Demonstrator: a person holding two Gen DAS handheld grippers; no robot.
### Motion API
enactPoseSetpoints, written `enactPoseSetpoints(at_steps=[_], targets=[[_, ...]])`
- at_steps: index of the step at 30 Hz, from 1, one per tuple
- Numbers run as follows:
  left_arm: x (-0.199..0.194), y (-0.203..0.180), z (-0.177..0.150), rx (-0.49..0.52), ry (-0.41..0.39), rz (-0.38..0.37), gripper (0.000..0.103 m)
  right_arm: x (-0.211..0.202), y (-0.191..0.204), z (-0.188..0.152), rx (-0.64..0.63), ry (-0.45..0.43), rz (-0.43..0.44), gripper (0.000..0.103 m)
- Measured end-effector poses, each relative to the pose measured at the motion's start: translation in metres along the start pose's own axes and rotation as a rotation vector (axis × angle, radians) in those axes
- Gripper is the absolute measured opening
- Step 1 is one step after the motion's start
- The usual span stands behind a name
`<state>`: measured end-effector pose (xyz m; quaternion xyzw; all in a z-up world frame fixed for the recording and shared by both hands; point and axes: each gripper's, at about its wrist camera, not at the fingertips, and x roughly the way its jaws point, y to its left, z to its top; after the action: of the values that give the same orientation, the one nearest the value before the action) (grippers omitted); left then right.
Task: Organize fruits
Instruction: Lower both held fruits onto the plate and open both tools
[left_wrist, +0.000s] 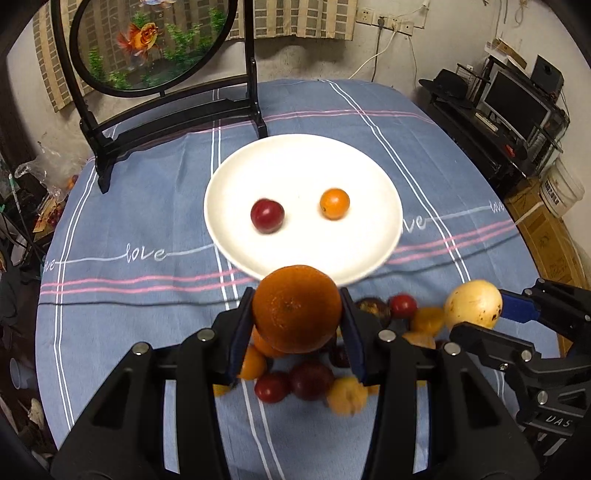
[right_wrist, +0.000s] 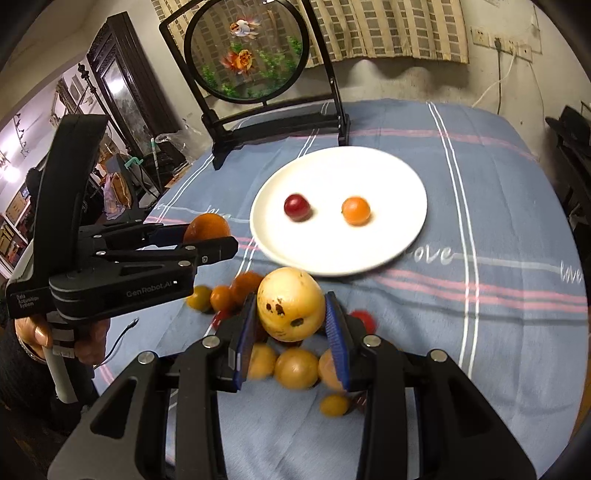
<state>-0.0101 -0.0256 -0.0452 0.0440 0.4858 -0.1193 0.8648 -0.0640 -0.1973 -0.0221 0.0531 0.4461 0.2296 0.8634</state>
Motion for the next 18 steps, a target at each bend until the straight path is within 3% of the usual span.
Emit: enactPoseSetpoints(at_steps=[7, 12, 18], targets=[[0.02, 0.018, 0.062, -0.035, -0.052, -0.008, 0.045, 0.02, -0.021, 0.057, -0.017, -0.059, -0.053, 0.037], [0.07, 0.019, 0.089, -0.035, 0.002, 0.026, 0.045, 0.07, -0.045, 0.084, 0.028, -0.014, -0.087, 0.036], [0.115, 0.018, 0.098, -0.029, 0.074, 0.04, 0.045, 0.119, -0.073, 0.097, 0.079, 0.058, -0.115, 0.036]])
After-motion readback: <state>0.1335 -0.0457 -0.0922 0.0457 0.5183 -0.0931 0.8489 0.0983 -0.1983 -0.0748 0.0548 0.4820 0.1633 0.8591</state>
